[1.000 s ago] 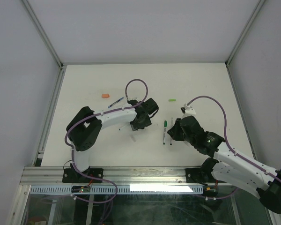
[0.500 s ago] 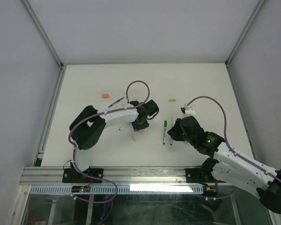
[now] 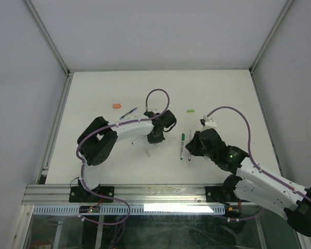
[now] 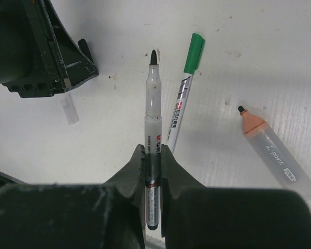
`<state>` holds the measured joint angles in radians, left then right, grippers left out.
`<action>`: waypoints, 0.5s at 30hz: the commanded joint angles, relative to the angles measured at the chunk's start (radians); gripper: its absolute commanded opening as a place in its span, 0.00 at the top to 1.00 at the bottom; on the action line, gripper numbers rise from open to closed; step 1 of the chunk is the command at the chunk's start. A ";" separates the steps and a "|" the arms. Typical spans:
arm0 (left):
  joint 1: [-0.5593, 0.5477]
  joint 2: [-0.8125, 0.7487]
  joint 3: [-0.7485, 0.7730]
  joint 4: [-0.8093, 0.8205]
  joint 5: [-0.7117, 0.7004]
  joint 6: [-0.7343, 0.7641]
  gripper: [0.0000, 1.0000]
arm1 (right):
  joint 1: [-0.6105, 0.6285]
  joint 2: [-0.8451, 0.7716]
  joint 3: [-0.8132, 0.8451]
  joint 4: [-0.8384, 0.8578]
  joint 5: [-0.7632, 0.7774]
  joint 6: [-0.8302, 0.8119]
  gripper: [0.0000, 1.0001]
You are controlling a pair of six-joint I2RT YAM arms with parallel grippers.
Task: Insert the pens into the pen caps
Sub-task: Insert the pen cap onto the pen.
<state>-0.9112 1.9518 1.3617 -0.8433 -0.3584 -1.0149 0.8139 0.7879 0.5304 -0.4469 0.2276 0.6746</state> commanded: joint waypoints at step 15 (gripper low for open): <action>-0.005 -0.106 -0.094 0.162 0.012 0.297 0.69 | -0.004 0.000 0.021 0.041 -0.001 0.006 1.00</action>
<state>-0.9108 1.9079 1.2873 -0.7113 -0.3565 -0.7372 0.8139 0.7959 0.5304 -0.4469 0.2234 0.6746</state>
